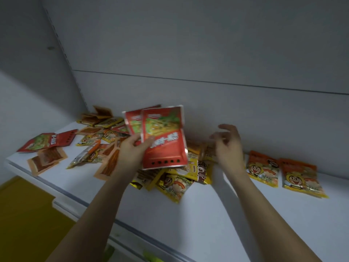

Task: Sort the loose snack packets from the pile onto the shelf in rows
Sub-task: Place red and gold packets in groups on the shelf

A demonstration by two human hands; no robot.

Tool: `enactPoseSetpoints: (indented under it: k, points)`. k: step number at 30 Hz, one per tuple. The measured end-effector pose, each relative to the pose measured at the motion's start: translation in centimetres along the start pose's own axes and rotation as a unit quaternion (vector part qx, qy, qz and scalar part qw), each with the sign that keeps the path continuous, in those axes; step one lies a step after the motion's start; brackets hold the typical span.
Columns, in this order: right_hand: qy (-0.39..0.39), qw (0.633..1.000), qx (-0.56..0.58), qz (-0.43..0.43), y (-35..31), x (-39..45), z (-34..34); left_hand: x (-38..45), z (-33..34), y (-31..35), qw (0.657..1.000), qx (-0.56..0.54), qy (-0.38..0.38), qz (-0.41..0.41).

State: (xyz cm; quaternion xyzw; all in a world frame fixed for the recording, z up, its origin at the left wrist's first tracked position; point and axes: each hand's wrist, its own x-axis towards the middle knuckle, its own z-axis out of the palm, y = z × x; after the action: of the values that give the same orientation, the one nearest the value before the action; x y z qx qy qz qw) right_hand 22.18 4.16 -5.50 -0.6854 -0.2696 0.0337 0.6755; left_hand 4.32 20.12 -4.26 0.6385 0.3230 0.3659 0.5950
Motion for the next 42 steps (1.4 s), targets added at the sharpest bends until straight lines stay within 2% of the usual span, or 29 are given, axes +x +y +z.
enactPoseSetpoints:
  k: [1,3,8,13,16,20,25,28,30,33,35,38,42]
  points:
    - [0.047,0.997,-0.057,-0.005,0.3,1.6,-0.3,0.5,-1.1,-0.1,0.999,-0.024,0.036,-0.002]
    - [0.043,0.985,-0.17,-0.002,1.4,4.1,-0.6,1.2,-3.0,-0.3,0.995,-0.059,0.078,0.002]
    - [-0.127,0.939,-0.32,-0.013,2.9,5.8,1.9,2.1,-3.9,-1.2,0.997,-0.019,0.077,-0.006]
    - [-0.289,0.883,-0.368,-0.042,2.5,5.3,4.4,1.9,-2.9,-1.3,0.998,-0.011,0.061,-0.013]
    - [-0.375,0.829,-0.412,-0.049,3.1,5.0,4.8,2.1,-3.1,-1.5,0.999,-0.001,0.043,-0.015]
    - [-0.407,0.81,-0.421,-0.029,2.7,4.7,3.4,2.4,-3.4,-1.6,0.999,-0.001,0.031,-0.016]
    - [-0.432,0.766,-0.472,-0.064,1.7,2.4,1.8,2.9,-3.0,-1.8,0.999,0.004,0.031,-0.01]
    - [-0.467,0.74,-0.484,-0.013,1.0,1.9,1.2,3.2,-2.7,-1.9,1.0,0.006,0.03,-0.003]
    - [-0.464,0.757,-0.46,0.006,0.1,2.3,1.1,3.3,-2.5,-1.6,1.0,0.005,0.028,-0.001]
    - [-0.337,0.841,-0.422,-0.041,-1.1,3.6,1.6,3.3,-2.9,-1.5,0.999,-0.005,0.032,0.005]
    - [-0.268,0.875,-0.398,-0.057,-1.6,4.3,2.7,3.4,-3.7,-1.6,0.999,-0.026,0.044,0.005]
    - [-0.254,0.9,-0.351,-0.052,-2.4,4.8,5.6,3.8,-6.0,-1.8,0.994,-0.048,0.097,0.024]
    - [-0.234,0.91,-0.341,-0.032,-3.0,5.5,9.9,5.1,-10.1,-1.7,0.985,-0.026,0.164,0.046]
